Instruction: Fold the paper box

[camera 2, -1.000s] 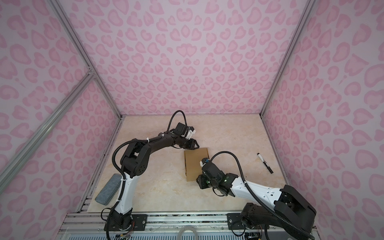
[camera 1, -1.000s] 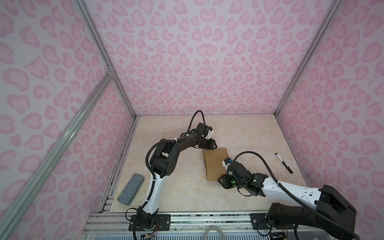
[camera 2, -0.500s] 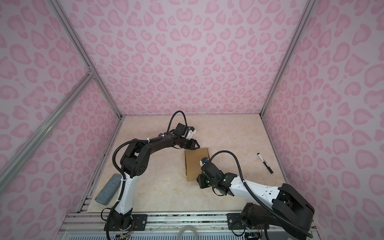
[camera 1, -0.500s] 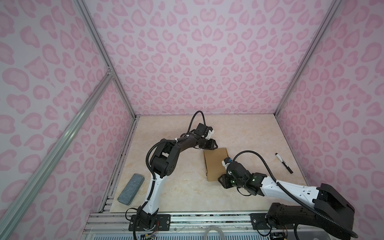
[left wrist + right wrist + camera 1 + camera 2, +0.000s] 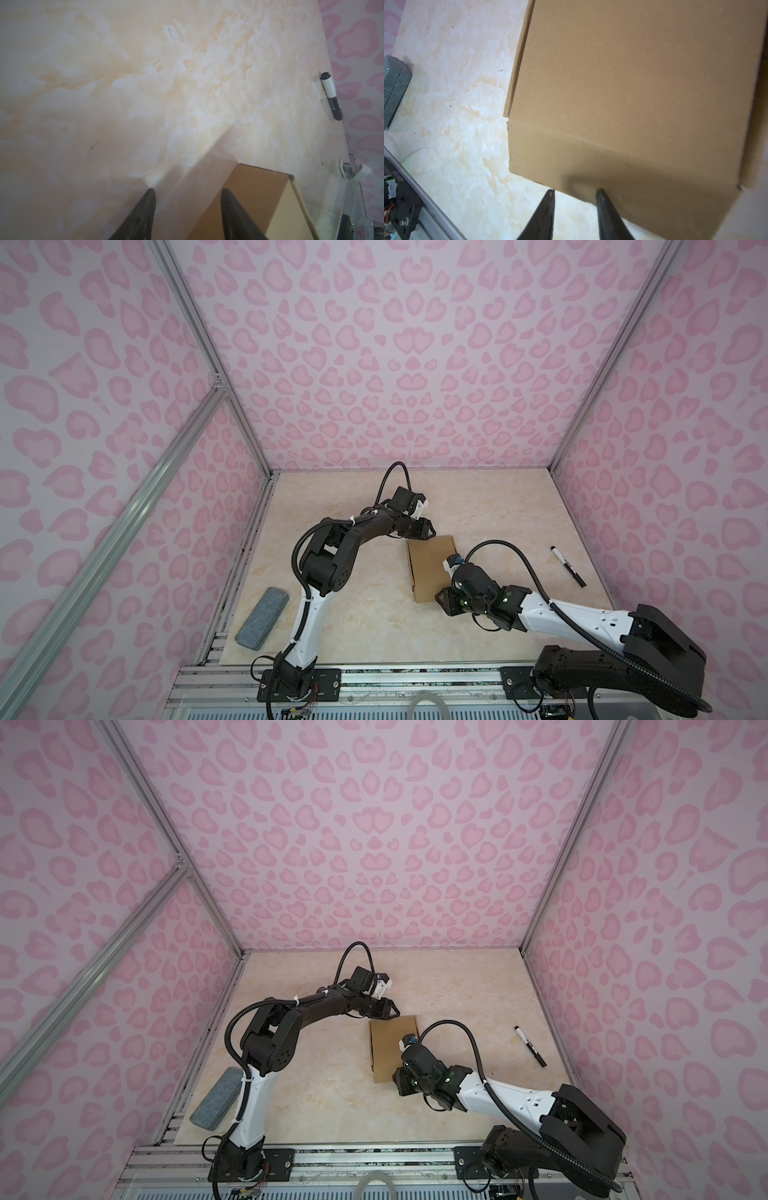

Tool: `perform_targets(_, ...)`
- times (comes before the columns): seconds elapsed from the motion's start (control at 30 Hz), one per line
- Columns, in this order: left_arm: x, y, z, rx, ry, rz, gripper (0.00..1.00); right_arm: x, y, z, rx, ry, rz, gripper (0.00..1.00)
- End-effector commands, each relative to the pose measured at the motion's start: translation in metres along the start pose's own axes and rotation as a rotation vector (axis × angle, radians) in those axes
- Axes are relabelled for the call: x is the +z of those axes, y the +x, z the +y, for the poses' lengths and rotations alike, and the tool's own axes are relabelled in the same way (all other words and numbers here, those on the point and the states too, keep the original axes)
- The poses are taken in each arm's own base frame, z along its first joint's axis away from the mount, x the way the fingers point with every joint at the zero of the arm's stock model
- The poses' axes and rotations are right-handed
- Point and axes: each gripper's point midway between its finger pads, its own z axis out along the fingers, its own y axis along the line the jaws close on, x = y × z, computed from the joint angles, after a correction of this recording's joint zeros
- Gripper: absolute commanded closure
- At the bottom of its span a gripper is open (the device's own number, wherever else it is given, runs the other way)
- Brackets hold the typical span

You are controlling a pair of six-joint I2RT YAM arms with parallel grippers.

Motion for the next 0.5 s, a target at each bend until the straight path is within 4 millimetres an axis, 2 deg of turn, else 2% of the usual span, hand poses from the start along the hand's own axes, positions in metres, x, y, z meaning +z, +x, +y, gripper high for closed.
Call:
perform_targets(0.0, 0.0055, 0.0525, 0.0209, -0.091, -0.092, 0.176, 0.46, 0.0028, -0.0038, -0.0025, -0.008, 0.011, -0.027, 0.63)
perform_targets(0.47, 0.0047, 0.0534, 0.0194, -0.086, -0.087, 0.174, 0.46, 0.0096, -0.0054, -0.0035, -0.016, 0.012, -0.037, 0.64)
